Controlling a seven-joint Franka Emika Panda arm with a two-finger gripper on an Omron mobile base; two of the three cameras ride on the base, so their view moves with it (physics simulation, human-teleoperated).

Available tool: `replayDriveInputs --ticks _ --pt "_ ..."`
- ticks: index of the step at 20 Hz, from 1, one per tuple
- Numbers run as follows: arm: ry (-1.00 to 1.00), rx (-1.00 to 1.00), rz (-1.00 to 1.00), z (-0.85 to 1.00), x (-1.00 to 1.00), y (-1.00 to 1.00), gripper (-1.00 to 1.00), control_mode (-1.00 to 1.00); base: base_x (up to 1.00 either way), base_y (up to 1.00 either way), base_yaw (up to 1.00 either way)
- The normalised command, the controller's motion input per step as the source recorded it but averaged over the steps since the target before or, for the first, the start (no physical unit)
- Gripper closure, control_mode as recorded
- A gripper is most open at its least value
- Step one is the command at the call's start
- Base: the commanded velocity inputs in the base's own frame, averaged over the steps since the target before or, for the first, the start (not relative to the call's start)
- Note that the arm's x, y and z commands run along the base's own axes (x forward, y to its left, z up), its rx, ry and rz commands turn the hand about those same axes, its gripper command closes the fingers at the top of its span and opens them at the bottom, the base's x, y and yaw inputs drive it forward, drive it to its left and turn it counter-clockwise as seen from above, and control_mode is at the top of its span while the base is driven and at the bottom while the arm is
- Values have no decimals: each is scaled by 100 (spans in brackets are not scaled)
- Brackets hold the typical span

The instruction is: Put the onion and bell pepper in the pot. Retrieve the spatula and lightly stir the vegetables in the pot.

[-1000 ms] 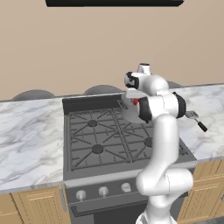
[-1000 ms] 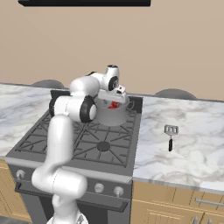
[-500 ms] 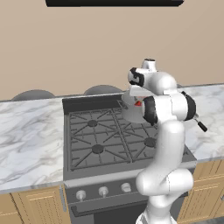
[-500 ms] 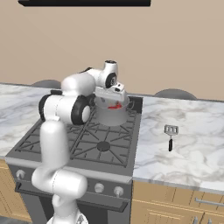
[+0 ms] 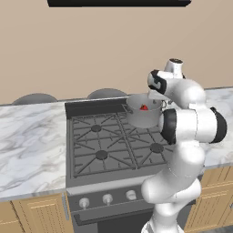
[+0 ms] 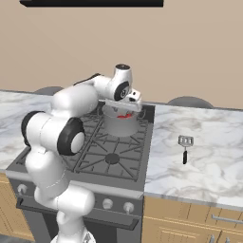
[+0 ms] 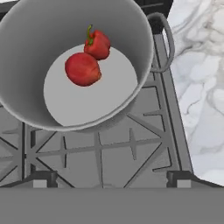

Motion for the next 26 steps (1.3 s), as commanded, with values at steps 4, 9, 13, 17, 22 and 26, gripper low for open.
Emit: replayDriveInputs --ticks 4,9,13,17,22,26 --pt "-2 -3 0 7 -59 -86 -100 -100 0 0 0" --pt "1 -9 0 0 -32 -90 -100 -100 0 0 0" --pt "11 -9 0 0 -12 -89 -100 -100 0 0 0" --pt "11 -5 0 0 -14 -95 -100 -100 0 0 0" --pt "11 -5 0 -18 -5 -72 -100 -100 0 0 0" --pt "14 0 0 -23 0 -51 -100 -100 0 0 0"
